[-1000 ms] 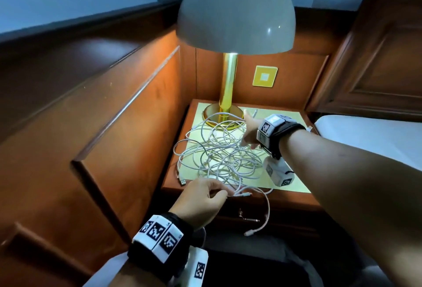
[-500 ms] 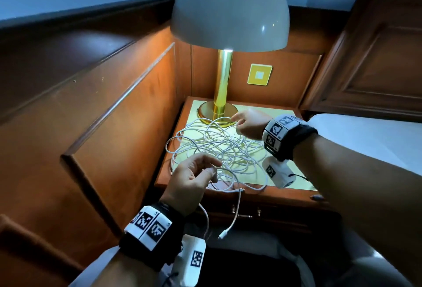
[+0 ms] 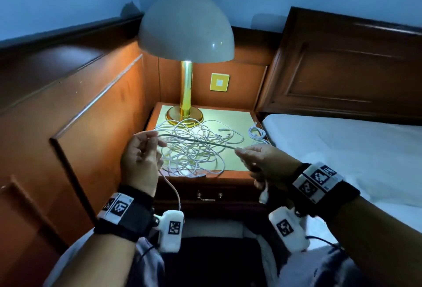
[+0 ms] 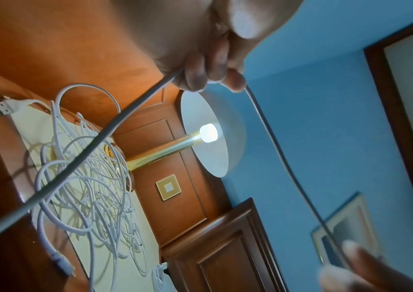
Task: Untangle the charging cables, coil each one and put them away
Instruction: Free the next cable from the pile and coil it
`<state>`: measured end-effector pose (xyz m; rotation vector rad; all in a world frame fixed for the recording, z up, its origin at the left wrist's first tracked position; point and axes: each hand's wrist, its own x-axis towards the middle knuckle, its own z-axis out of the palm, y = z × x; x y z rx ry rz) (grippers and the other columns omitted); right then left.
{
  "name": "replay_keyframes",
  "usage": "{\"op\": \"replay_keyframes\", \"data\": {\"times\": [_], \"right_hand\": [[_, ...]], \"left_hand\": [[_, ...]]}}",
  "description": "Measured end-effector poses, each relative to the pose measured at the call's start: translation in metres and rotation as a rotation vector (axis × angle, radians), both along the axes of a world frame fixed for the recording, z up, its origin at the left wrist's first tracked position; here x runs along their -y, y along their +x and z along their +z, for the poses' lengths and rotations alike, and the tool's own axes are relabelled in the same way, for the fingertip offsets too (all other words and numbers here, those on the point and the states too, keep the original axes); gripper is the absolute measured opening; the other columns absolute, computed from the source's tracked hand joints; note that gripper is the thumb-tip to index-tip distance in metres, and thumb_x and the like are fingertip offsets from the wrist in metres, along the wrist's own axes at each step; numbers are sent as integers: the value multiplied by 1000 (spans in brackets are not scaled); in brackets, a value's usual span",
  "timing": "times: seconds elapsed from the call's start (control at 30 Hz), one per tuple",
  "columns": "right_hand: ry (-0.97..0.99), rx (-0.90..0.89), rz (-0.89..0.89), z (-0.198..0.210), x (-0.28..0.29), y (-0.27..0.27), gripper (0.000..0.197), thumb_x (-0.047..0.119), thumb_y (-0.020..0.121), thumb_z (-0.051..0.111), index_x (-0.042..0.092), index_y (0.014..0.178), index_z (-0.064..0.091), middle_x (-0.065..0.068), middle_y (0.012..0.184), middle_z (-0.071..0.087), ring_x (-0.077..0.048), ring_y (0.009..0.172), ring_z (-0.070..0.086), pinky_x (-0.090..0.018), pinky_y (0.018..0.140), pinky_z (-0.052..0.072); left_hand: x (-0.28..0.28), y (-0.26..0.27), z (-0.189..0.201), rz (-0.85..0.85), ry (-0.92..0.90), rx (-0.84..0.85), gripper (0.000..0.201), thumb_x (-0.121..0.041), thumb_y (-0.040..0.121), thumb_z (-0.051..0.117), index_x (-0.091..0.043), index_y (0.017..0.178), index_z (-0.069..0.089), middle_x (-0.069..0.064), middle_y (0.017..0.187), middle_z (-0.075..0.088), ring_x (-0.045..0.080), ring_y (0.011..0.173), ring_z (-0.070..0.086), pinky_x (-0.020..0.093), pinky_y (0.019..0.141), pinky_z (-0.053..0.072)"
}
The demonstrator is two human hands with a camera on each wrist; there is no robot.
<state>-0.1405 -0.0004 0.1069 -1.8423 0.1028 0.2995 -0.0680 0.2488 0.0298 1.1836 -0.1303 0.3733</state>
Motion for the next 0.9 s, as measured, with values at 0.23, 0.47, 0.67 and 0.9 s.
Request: {"op": "replay_keyframes", "data": {"times": [0.23, 0.47, 0.67, 0.9], "right_hand": [[726, 76, -306, 29, 45, -67, 20, 18, 92, 37, 16, 77, 50, 5, 60, 20, -8, 41, 18, -22, 40, 16], [587, 290, -574, -22, 83, -60, 25, 4, 100, 44, 7, 108, 67, -3, 68, 52, -11, 57, 49, -23, 49, 36], [-300, 317, -478, -72, 123, -40, 28, 11, 100, 51, 32, 96, 69, 9, 86, 73, -1, 82, 69, -14, 64, 49], [-70, 49, -271, -67, 147, -15, 28, 8, 104, 40, 5, 102, 67, -3, 63, 59, -9, 47, 52, -11, 42, 36]], "left_hand": [[41, -16, 0, 133, 480, 75, 11, -33, 94, 66, -23, 92, 67, -4, 75, 67, 6, 65, 62, 27, 63, 48], [130, -32, -19, -171, 952, 456, 25, 0, 93, 57, -13, 106, 75, -1, 94, 62, 15, 84, 64, 19, 79, 51], [191, -33, -15, -439, 950, 537, 22, -5, 90, 68, -20, 102, 79, -11, 89, 66, 1, 83, 64, 13, 76, 48], [228, -1, -11, -454, 723, 213, 12, -12, 85, 77, -21, 90, 72, -4, 84, 72, 16, 74, 67, 25, 69, 53]]}}
